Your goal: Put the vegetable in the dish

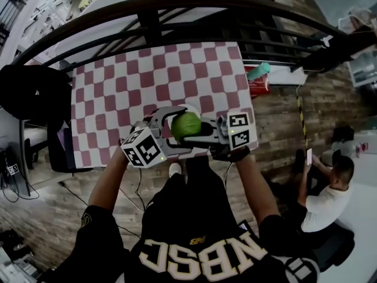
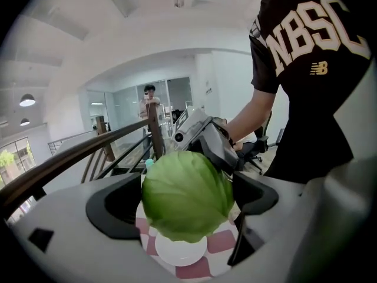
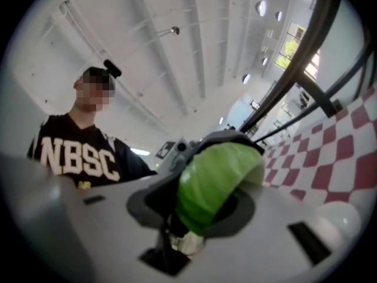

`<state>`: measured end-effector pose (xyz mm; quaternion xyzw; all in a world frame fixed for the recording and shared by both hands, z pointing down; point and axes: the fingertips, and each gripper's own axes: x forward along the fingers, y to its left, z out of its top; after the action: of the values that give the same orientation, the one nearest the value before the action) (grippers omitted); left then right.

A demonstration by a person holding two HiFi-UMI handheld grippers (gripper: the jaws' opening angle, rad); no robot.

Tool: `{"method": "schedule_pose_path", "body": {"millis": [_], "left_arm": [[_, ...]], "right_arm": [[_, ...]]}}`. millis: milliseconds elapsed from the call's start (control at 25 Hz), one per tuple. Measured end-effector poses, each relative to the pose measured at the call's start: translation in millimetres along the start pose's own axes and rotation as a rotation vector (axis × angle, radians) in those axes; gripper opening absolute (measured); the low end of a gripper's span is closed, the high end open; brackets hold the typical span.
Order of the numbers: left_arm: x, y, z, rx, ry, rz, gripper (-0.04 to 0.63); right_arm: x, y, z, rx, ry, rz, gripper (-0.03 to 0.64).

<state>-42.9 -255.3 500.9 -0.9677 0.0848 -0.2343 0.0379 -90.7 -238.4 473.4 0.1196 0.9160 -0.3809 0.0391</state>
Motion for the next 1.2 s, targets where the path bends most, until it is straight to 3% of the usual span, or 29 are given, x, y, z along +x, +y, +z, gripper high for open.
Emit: {"method": "schedule_pose_path", "body": {"millis": [240, 520, 880, 1080, 1200], "left_arm": [[19.2, 6.9, -29.3, -0.104, 0.046, -0.023, 0.492], [48.4, 7.3, -72.9, -0.243, 0.083, -0.044, 0.489], [77.6, 14.1, -106.8, -0.233, 0.141, -0.037, 0.488], [83.7, 18.4, -111.7, -0.194, 0.158, -0.027, 0.488], [79.6, 16.3, -120.2, -0.192, 0.176, -0.03, 0.485]], "right_arm": [[-13.7, -29.5, -10.6, 0.11, -0.073, 0.044, 0.135], [-25.4, -72.0, -49.1, 0.216, 0.022, 0.001, 0.15], [-49.8, -106.8, -77.6, 0.229, 0.262, -0.023, 0.194], [-62.0, -117.1, -87.3, 0.304, 0.357, -0.02, 0.204], [-82.5, -127.4, -97.6, 0.294, 0.418, -0.072, 0.217]]}}
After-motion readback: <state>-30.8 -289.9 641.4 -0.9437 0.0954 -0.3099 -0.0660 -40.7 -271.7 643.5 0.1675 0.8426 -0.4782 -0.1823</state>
